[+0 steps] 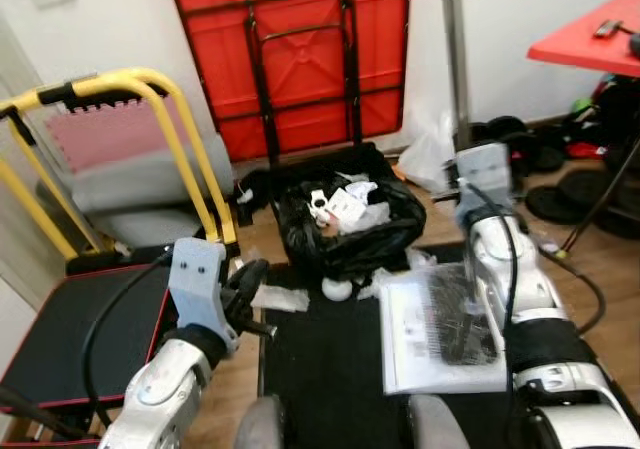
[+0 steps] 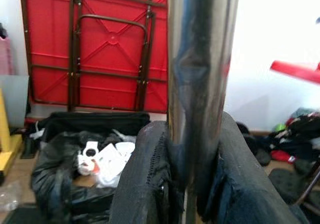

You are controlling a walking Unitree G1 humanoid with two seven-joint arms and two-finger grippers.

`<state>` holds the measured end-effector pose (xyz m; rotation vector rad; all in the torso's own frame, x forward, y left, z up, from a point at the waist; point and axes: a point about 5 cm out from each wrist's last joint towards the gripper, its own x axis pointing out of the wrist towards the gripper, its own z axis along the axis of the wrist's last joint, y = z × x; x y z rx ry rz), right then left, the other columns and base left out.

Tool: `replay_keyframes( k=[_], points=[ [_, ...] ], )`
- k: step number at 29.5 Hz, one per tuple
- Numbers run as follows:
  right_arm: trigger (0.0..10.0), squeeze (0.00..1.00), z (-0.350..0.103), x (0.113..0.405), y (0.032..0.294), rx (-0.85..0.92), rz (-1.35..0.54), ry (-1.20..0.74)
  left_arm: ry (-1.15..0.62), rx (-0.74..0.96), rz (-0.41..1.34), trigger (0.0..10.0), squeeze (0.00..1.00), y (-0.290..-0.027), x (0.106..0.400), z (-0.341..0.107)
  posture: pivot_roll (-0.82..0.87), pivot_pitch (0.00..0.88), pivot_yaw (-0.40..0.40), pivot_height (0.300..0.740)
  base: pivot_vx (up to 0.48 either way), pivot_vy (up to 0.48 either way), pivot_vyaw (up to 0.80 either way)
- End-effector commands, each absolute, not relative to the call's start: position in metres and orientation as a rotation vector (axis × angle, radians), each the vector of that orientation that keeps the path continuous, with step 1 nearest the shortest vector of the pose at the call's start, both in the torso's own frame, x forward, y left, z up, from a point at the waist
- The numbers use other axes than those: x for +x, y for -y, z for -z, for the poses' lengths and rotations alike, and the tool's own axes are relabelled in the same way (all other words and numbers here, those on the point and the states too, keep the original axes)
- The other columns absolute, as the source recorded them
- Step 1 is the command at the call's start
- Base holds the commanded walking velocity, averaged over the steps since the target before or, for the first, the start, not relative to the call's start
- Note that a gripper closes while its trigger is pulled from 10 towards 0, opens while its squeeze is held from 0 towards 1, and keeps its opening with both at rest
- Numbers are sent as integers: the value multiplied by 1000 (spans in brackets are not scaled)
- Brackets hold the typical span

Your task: Sweep floor

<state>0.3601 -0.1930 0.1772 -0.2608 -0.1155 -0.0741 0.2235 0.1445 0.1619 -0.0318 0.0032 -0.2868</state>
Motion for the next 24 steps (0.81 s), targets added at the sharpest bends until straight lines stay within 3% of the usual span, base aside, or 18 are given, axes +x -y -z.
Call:
replay_keyframes(
  k=[1,9,14,24],
  points=[
    [10000,0,-206,364,192,-282,77,245,-14,-12,296,10000,0,-145,223,-162,-25,65,36,556,0,0,0],
    [10000,0,-216,369,198,-316,116,313,-15,-4,304,10000,0,-144,222,-162,-18,70,38,526,0,0,0],
    [10000,0,-258,376,217,-279,207,470,-21,15,316,10000,0,-143,219,-162,-11,78,41,496,0,0,0],
    [10000,0,-284,382,228,-261,285,558,-30,42,349,10000,0,-142,215,-163,14,90,54,451,0,0,0]
  ],
)
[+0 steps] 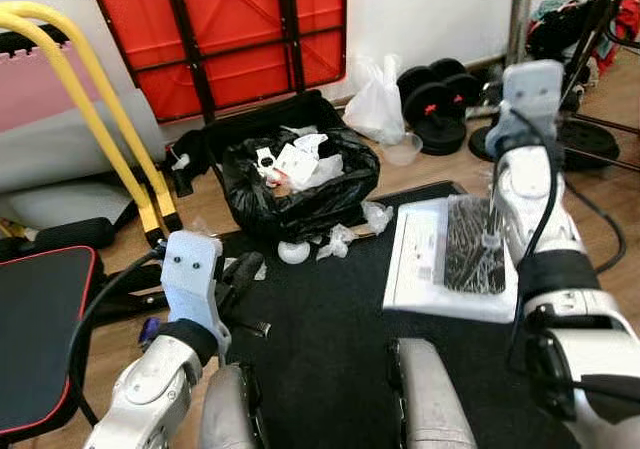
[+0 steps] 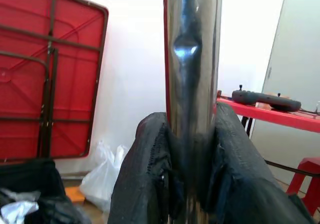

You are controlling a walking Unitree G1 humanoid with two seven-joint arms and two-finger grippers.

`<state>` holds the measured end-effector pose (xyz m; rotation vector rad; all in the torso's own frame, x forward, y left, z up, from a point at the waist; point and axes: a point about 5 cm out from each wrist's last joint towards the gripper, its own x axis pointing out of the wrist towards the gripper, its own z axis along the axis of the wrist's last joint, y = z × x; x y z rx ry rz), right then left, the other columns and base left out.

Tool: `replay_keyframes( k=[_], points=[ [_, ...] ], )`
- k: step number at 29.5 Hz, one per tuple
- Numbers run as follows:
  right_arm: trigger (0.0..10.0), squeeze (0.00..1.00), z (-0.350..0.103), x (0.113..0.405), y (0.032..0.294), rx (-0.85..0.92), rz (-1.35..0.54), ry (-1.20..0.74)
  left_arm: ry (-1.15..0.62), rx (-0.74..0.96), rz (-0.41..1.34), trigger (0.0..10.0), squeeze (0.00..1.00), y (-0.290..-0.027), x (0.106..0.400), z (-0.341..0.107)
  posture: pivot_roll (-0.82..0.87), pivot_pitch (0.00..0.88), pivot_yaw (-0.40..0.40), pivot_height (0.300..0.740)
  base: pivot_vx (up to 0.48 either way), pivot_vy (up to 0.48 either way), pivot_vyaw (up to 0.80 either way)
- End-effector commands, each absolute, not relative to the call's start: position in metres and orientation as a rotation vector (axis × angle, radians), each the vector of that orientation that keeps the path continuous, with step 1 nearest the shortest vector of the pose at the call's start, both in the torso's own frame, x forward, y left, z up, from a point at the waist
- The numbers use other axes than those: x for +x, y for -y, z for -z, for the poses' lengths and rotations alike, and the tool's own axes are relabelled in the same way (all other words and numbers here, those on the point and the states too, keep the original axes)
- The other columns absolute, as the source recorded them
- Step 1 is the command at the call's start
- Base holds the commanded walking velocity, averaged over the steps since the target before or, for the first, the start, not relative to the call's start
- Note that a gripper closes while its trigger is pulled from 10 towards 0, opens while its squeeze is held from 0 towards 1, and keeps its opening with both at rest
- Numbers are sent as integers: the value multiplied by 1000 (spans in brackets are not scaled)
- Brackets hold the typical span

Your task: Sweep floor

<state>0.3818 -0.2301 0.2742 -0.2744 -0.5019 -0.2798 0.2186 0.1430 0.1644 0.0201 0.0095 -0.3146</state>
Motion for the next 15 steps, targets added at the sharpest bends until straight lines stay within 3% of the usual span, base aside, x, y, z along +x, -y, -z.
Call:
replay_keyframes(
  k=[1,9,15],
  points=[
    [10000,0,-283,382,229,-256,291,556,-31,43,354,10000,0,-142,214,-163,14,90,54,446,0,0,0],
    [10000,0,-269,389,244,-207,333,464,-48,43,385,10000,0,-140,207,-165,38,118,72,416,0,0,0],
    [10000,0,-232,386,265,-126,321,310,-60,29,400,10000,0,-138,196,-167,65,151,76,386,0,0,0]
  ],
)
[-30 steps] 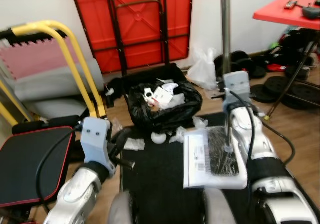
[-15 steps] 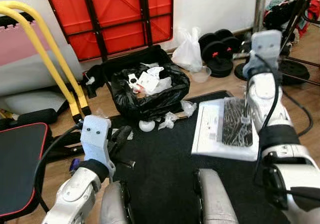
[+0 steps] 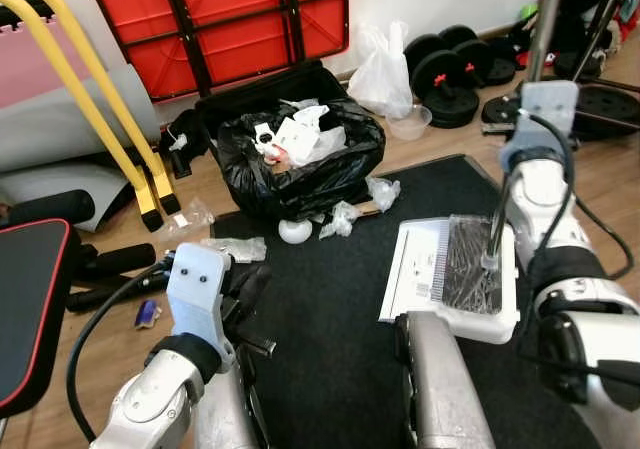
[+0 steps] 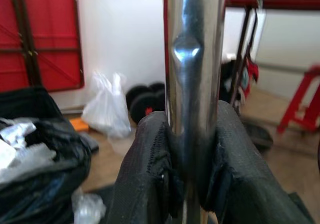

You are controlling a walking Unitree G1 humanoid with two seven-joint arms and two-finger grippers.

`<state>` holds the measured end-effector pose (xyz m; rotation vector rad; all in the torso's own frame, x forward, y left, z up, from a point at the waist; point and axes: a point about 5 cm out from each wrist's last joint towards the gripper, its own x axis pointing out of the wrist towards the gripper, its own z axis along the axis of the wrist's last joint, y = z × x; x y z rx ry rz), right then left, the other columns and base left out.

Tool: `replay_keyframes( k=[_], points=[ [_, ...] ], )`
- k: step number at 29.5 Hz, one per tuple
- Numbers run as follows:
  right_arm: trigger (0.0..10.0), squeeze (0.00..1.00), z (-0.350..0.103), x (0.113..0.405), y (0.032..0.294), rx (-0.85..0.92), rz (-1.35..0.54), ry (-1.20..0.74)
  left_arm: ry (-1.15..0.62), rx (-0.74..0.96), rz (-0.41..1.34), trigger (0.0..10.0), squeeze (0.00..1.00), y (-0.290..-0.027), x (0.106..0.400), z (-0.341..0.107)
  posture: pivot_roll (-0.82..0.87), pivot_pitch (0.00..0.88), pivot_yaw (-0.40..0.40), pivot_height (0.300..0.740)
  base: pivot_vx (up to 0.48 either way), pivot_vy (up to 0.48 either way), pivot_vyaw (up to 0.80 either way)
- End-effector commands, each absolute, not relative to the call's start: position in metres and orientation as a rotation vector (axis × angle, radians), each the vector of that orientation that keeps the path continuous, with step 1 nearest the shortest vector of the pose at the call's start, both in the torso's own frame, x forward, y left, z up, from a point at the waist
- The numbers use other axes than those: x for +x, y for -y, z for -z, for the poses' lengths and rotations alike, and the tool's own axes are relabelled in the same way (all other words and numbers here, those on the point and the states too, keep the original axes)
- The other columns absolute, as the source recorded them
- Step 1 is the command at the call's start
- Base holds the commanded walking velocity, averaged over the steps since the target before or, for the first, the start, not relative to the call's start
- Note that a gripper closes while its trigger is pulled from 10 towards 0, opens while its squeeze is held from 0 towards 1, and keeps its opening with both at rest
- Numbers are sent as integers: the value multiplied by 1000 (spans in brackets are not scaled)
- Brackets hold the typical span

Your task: Sweep floor

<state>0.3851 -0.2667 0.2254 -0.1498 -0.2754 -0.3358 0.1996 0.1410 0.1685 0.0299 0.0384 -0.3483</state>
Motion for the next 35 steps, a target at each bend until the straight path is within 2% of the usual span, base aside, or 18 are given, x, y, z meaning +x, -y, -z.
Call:
replay_keyframes(
  k=[1,5,9,15,25,34,35],
  points=[
    [10000,0,-227,386,264,-110,313,296,-62,25,401,10000,0,-138,194,-168,72,157,82,381,0,0,0],
    [10000,0,-219,386,259,-89,293,282,-69,18,402,10000,0,-138,189,-168,84,172,92,371,0,0,0],
    [10000,0,-219,392,239,-121,240,296,-81,13,408,10000,0,-139,184,-169,99,188,99,356,0,0,0],
    [10000,0,-249,405,204,-135,149,393,-89,0,409,10000,0,-139,178,-172,117,217,98,326,0,0,0],
    [10000,0,-284,413,171,-158,76,467,-92,-17,407,10000,0,-136,171,-175,135,248,86,300,0,0,0],
    [10000,0,-261,415,161,-145,50,373,-99,-30,404,10000,0,-134,168,-176,143,265,78,300,0,0,0],
    [10000,357,-251,413,167,-122,85,357,-103,-34,404,10000,0,-134,168,-176,141,272,80,300,0,0,0]
  ],
)
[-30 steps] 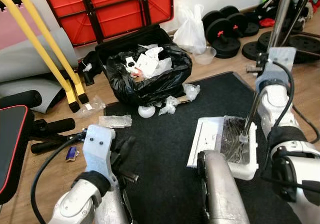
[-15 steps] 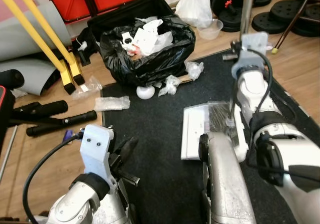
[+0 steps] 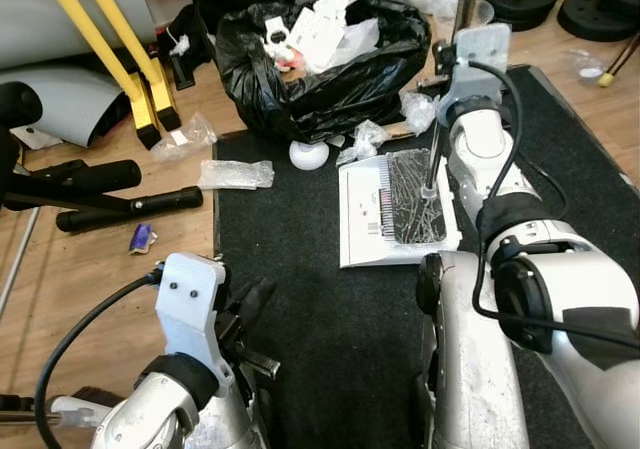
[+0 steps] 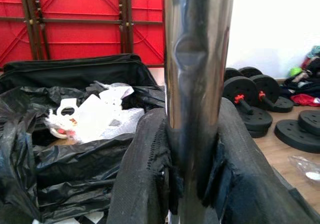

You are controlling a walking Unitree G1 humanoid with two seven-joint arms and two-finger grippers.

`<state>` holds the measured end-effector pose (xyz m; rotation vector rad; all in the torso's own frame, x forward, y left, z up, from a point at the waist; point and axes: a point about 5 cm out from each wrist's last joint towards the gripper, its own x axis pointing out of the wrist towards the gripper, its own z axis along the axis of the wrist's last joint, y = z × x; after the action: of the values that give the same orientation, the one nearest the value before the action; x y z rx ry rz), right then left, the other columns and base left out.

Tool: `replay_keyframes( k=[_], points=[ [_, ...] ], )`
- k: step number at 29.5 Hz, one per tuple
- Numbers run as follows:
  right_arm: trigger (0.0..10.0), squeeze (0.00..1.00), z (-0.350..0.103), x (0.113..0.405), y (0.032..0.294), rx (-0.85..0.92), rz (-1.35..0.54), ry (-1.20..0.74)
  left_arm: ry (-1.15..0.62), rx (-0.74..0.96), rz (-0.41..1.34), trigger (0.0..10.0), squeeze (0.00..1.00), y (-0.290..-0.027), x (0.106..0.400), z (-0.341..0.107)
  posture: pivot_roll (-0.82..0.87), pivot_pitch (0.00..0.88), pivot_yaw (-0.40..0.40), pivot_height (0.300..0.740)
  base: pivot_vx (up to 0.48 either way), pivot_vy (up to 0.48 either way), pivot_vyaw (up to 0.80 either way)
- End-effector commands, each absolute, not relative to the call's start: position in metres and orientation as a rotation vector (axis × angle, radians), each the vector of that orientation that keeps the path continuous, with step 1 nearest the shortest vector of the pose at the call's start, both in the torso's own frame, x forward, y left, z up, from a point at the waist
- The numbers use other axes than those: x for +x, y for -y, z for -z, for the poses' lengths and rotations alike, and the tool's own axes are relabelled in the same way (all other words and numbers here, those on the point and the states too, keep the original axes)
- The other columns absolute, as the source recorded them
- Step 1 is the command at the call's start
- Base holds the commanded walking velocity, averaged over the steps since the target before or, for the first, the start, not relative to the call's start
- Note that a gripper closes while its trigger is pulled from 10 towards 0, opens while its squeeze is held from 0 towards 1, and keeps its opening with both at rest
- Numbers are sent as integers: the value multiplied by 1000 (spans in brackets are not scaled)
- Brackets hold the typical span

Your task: Sweep floor

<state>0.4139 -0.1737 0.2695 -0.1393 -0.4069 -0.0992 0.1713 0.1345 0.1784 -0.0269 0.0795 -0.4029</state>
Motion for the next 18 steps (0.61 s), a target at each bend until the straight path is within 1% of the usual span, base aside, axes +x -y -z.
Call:
replay_keyframes(
  k=[1,2,3,6,8,10,11,12,13,15,16,17,18],
  points=[
    [10000,357,-247,412,169,-114,99,352,-105,-36,404,10000,0,-134,167,-176,141,272,80,300,0,0,0],
    [10000,1000,-240,411,174,-108,122,332,-107,-39,405,10000,0,-134,167,-176,139,271,79,300,0,0,0],
    [10000,1000,-239,411,175,-108,126,327,-107,-40,405,10000,0,-134,167,-176,139,271,79,300,0,0,0],
    [10000,1000,-213,405,193,-137,142,239,-108,-42,408,10000,0,-133,168,-176,125,265,71,300,0,0,0],
    [10000,1000,-210,405,195,-141,144,230,-108,-42,408,10000,0,-133,169,-176,125,265,71,300,0,0,0],
    [10000,1000,-192,399,203,-165,126,176,-106,-46,411,10000,0,-132,170,-176,108,260,63,300,0,0,0],
    [10000,647,-176,391,210,-200,91,138,-103,-49,413,10000,0,-131,171,-175,88,250,58,300,0,0,0],
    [10000,647,-176,391,210,-200,91,138,-103,-49,413,10000,0,-131,171,-175,88,250,58,300,0,0,0],
    [10000,322,-151,376,218,-235,38,96,-97,-53,417,10000,0,-130,174,-175,63,243,53,300,0,0,0],
    [10000,322,-151,376,218,-235,38,96,-97,-53,417,10000,0,-130,174,-175,63,243,53,300,0,0,0],
    [10000,322,-143,368,220,-238,21,85,-95,-54,418,10000,0,-130,176,-174,58,240,53,300,0,0,0],
    [10000,86,-135,353,216,-187,-48,84,-91,-57,419,10000,0,-131,179,-174,33,227,51,300,0,0,0],
    [10000,86,-135,353,216,-187,-48,84,-91,-57,419,10000,0,-131,179,-174,33,227,51,300,0,0,0]
  ],
)
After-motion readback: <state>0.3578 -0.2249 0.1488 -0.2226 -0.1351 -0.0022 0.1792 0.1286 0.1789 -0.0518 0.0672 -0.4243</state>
